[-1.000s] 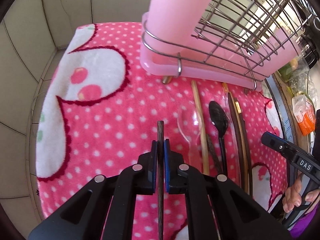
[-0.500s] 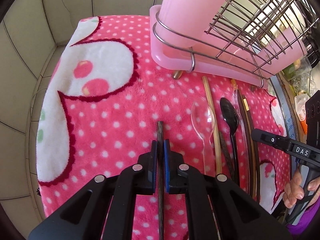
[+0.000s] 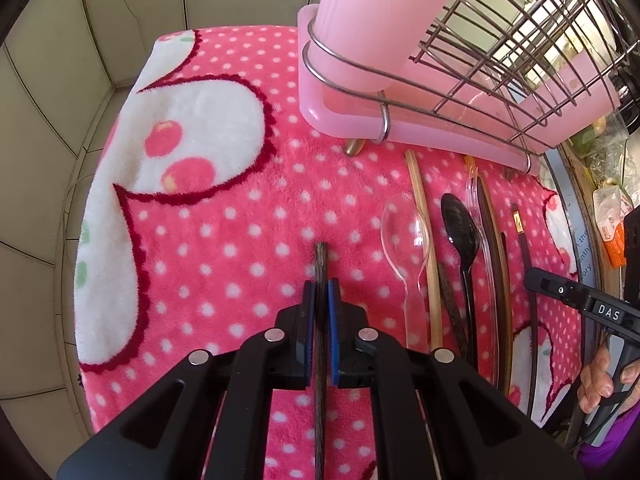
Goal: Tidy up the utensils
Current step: 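Grasp a dark chopstick with the left tool while the right tool grasps a gold-tipped chopstick, then lift both chopsticks and carry them over the pink utensil cup with both tools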
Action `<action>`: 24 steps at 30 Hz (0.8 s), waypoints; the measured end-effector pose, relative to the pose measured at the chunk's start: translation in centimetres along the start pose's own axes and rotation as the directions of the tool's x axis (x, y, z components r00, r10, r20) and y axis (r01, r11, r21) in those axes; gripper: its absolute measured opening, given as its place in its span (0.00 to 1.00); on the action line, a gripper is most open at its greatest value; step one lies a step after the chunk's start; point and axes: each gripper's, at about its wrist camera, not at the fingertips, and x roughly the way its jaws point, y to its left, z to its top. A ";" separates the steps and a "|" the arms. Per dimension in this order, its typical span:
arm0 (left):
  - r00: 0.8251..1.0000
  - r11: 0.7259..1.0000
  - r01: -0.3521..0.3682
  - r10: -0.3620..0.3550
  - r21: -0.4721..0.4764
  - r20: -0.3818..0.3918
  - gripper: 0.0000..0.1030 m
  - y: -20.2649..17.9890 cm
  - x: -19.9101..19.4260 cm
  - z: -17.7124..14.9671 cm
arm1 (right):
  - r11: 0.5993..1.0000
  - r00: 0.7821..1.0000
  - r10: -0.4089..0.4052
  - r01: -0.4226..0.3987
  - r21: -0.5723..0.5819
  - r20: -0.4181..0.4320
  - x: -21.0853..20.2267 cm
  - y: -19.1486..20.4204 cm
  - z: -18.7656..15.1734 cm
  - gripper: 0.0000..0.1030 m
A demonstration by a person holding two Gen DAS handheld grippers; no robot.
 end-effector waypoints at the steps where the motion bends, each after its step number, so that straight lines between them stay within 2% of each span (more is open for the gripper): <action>1: 1.000 1.000 -0.001 0.001 0.005 -0.012 0.06 -0.1 0.0 0.0 | 1.000 1.000 0.003 -0.003 -0.008 -0.003 0.1 0.3 0.1 0.16; 3: 0.999 1.000 0.002 -0.002 0.005 -0.037 0.07 -0.3 0.2 0.4 | 1.000 1.000 0.000 0.000 -0.020 0.001 0.0 0.6 0.4 0.24; 11: 0.989 1.000 0.029 -0.028 0.005 -0.142 0.10 0.0 0.9 2.0 | 0.998 0.999 -0.040 0.039 -0.050 -0.021 0.5 0.5 2.2 0.26; 13: 0.987 1.000 0.025 -0.023 0.009 -0.160 0.10 -0.2 1.2 2.5 | 0.997 0.998 -0.047 0.045 -0.056 -0.037 1.5 0.7 2.5 0.24; 15: 0.986 1.000 0.019 -0.016 0.016 -0.167 0.10 -0.1 1.5 3.0 | 0.996 0.998 -0.062 0.061 -0.065 -0.026 1.7 0.8 2.5 0.15; 16: 0.986 1.000 0.016 -0.012 0.021 -0.165 0.10 -0.1 1.5 3.2 | 0.997 0.998 -0.053 0.052 -0.059 -0.021 1.6 0.6 2.5 0.08; 19: 0.990 1.000 0.015 -0.011 0.023 -0.143 0.08 -0.1 1.4 3.4 | 0.999 1.000 -0.020 0.021 -0.033 0.006 1.1 -0.2 2.1 0.08; 24: 0.998 0.999 0.038 -0.037 0.031 -0.053 0.06 -1.0 -0.7 2.2 | 0.999 0.993 0.017 -0.011 -0.052 0.114 -2.3 -0.4 0.8 0.07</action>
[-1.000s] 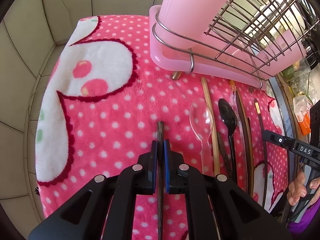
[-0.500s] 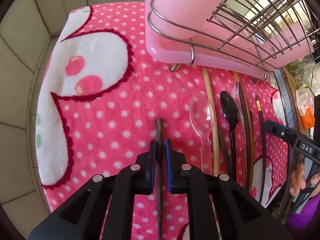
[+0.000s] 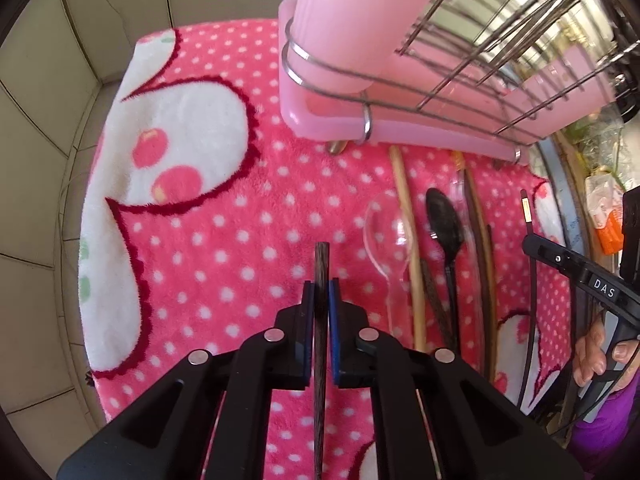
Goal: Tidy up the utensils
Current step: 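Lift both chopsticks and carry them over the pink utensil cup with both tools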
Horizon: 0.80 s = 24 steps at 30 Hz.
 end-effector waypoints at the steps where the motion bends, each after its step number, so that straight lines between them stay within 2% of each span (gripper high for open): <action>1: 1.000 1.000 0.003 -0.003 0.006 0.031 0.06 -0.3 -0.7 -0.2 | 1.000 1.000 0.003 -0.003 -0.007 0.025 -0.8 0.2 -0.1 0.07; 4: 0.993 1.000 0.020 -0.022 0.015 0.113 0.06 -0.9 -2.8 -0.9 | 1.000 0.995 0.001 0.001 -0.025 0.098 -3.2 0.6 -0.5 0.07; 7: 0.979 0.999 0.053 -0.055 0.014 0.197 0.06 -1.3 -4.9 -1.6 | 0.999 0.984 -0.001 0.010 -0.051 0.180 -5.8 1.2 -1.0 0.06; 10: 0.946 0.998 0.061 -0.064 0.021 0.319 0.06 -1.4 -8.0 -2.4 | 0.996 0.962 -0.010 0.034 -0.084 0.274 -8.7 2.2 -1.4 0.06; 13: 0.913 0.997 0.076 -0.079 0.023 0.399 0.06 -1.0 -10.3 -2.8 | 0.994 0.935 -0.002 0.041 -0.104 0.353 -11.0 3.3 -1.5 0.06; 14: 0.896 0.997 0.079 -0.082 0.025 0.436 0.06 -1.1 -11.5 -2.9 | 0.993 0.929 0.001 0.042 -0.108 0.370 -11.8 3.4 -1.4 0.06; 18: 0.850 0.996 0.082 -0.089 0.036 0.520 0.06 -1.7 -14.6 -3.0 | 0.990 0.882 0.017 0.052 -0.132 0.472 -15.1 4.9 -0.9 0.06; 19: 0.840 0.996 0.083 -0.091 0.039 0.534 0.06 -1.8 -15.3 -2.9 | 0.988 0.862 0.019 0.061 -0.141 0.507 -16.2 5.3 -0.6 0.06; 21: 0.810 0.995 0.089 -0.100 0.047 0.578 0.06 -2.0 -17.0 -2.7 | 0.986 0.829 0.025 0.071 -0.150 0.559 -17.6 6.1 -0.1 0.06; 22: 0.790 0.994 0.092 -0.104 0.050 0.604 0.06 -2.1 -18.1 -2.4 | 0.986 0.807 0.031 0.074 -0.152 0.589 -18.6 6.4 0.2 0.06; 23: 0.777 0.994 0.096 -0.107 0.052 0.620 0.06 -2.1 -18.9 -2.2 | 0.985 0.783 0.036 0.076 -0.154 0.620 -19.5 6.7 0.7 0.06; 24: 0.757 0.994 0.098 -0.110 0.054 0.644 0.06 -2.2 -19.8 -1.9 | 0.985 0.767 0.038 0.080 -0.155 0.640 -20.1 7.0 1.0 0.06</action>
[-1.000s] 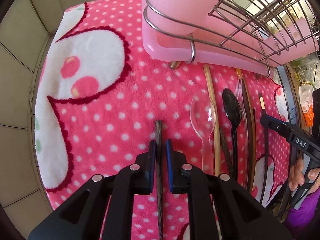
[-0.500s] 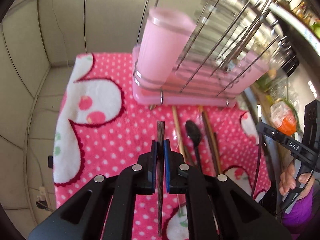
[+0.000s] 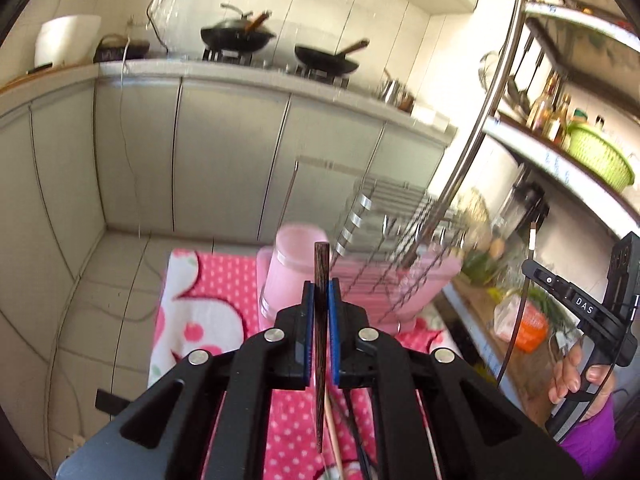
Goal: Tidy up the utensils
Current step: 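Lift both chopsticks and carry them over the pink utensil cup with both tools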
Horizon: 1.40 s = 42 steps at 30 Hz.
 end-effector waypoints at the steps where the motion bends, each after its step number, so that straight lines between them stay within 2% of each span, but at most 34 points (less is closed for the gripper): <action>1: 1.000 1.000 0.002 -0.002 0.000 0.029 0.06 -0.2 -0.4 0.8 | 1.000 0.999 -0.004 0.004 -0.006 0.037 -0.2 0.2 1.0 0.06; 4: 0.995 1.000 0.013 -0.013 -0.007 0.097 0.06 -0.8 -1.4 3.1 | 0.999 0.991 -0.022 0.026 -0.026 0.130 -0.3 0.5 3.5 0.06; 10: 0.980 1.000 0.008 -0.007 -0.007 0.198 0.06 -1.2 -0.9 6.7 | 0.998 0.961 -0.052 0.057 -0.011 0.272 0.7 -0.1 7.5 0.06; 16: 0.967 0.999 0.009 0.000 -0.034 0.254 0.06 -0.8 0.3 9.9 | 0.997 0.930 -0.078 0.083 0.001 0.359 2.7 -0.8 10.3 0.06; 19: 0.957 0.999 -0.031 0.037 -0.024 0.287 0.06 -0.7 1.5 10.9 | 0.994 0.914 -0.098 0.108 -0.003 0.394 3.9 -1.0 10.9 0.06; 22: 0.955 0.998 -0.054 0.060 -0.028 0.289 0.06 -0.1 3.4 11.1 | 0.993 0.906 -0.107 0.118 -0.002 0.410 5.3 -1.3 11.0 0.06; 30: 0.967 0.996 -0.089 0.082 0.017 0.240 0.06 0.6 8.5 8.9 | 0.990 0.927 -0.133 0.137 0.014 0.351 9.3 -2.7 9.0 0.06; 37: 0.985 0.995 -0.096 0.091 0.024 0.144 0.06 1.3 11.4 5.6 | 0.990 0.963 -0.143 0.140 0.029 0.230 11.3 -4.2 6.0 0.06; 42: 0.992 0.996 -0.088 0.088 0.004 0.090 0.06 1.9 12.3 4.4 | 0.988 0.975 -0.152 0.151 0.022 0.159 12.1 -4.6 4.6 0.06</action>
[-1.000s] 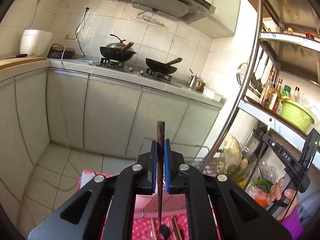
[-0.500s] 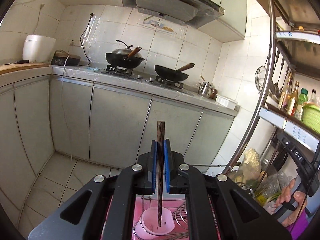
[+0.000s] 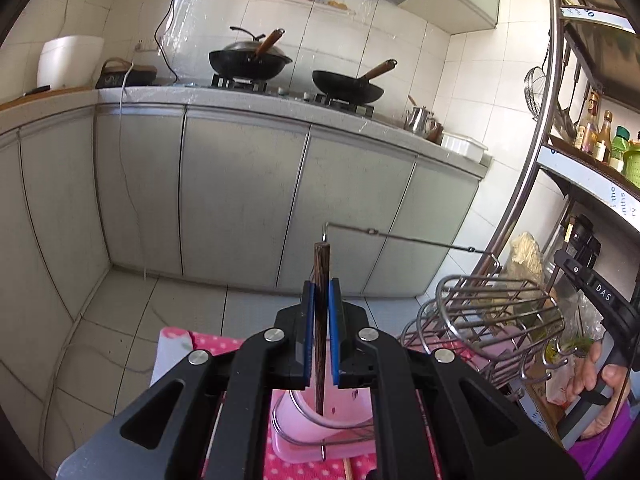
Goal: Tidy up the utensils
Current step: 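Lift both chopsticks and carry them over the pink utensil cup with both tools, then lower the chopsticks into the pink cup and open both tools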
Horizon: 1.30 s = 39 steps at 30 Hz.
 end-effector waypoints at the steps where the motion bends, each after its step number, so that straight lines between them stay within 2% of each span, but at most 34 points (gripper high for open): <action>1: 1.000 1.000 -0.003 0.003 -0.001 -0.011 0.06 0.1 0.2 -0.3 | 1.000 1.000 0.000 0.000 0.002 -0.013 0.1 -0.1 -0.2 0.06; 10: 0.996 1.000 -0.014 0.012 -0.016 -0.088 0.06 0.6 1.1 -1.6 | 1.000 0.995 -0.004 0.003 -0.013 -0.100 0.5 0.1 -1.8 0.06; 16: 0.995 0.999 -0.024 0.022 -0.022 -0.093 0.06 0.9 0.8 -1.7 | 1.000 0.988 0.000 -0.003 -0.016 -0.157 0.6 0.3 -1.8 0.06; 20: 0.994 0.999 -0.032 0.029 -0.019 -0.102 0.06 0.9 0.6 -1.4 | 1.000 0.984 -0.013 0.008 -0.029 -0.179 0.8 0.6 -1.9 0.11; 23: 0.993 0.999 -0.043 0.040 -0.017 -0.115 0.07 0.7 0.6 -1.3 | 1.000 0.983 -0.018 0.013 -0.029 -0.184 0.5 0.8 -1.8 0.26; 24: 0.992 0.999 -0.046 0.043 -0.018 -0.117 0.07 0.7 0.6 -1.3 | 0.999 0.983 -0.025 0.019 -0.035 -0.181 0.4 0.9 -1.7 0.27; 27: 0.992 0.998 -0.056 0.054 -0.017 -0.111 0.16 0.6 0.2 -1.2 | 0.998 0.982 -0.038 0.028 -0.054 -0.183 0.0 1.2 -1.5 0.29; 28: 0.993 0.998 -0.061 0.059 -0.017 -0.107 0.22 0.6 0.0 -1.1 | 0.998 0.982 -0.040 0.030 -0.058 -0.182 -0.2 1.3 -1.5 0.32; 29: 0.993 0.998 -0.063 0.061 -0.019 -0.103 0.28 0.6 -0.2 -1.0 | 0.998 0.983 -0.042 0.032 -0.061 -0.178 -0.4 1.4 -1.4 0.40; 31: 0.993 0.998 -0.062 0.060 -0.020 -0.097 0.33 0.5 -0.6 -0.8 | 0.997 0.984 -0.047 0.036 -0.066 -0.170 -0.8 1.5 -1.2 0.43; 39: 0.995 0.997 -0.071 0.070 -0.005 -0.064 0.40 0.0 -2.6 -0.3 | 0.994 0.983 -0.075 0.060 -0.092 -0.170 -2.2 2.0 -1.1 0.43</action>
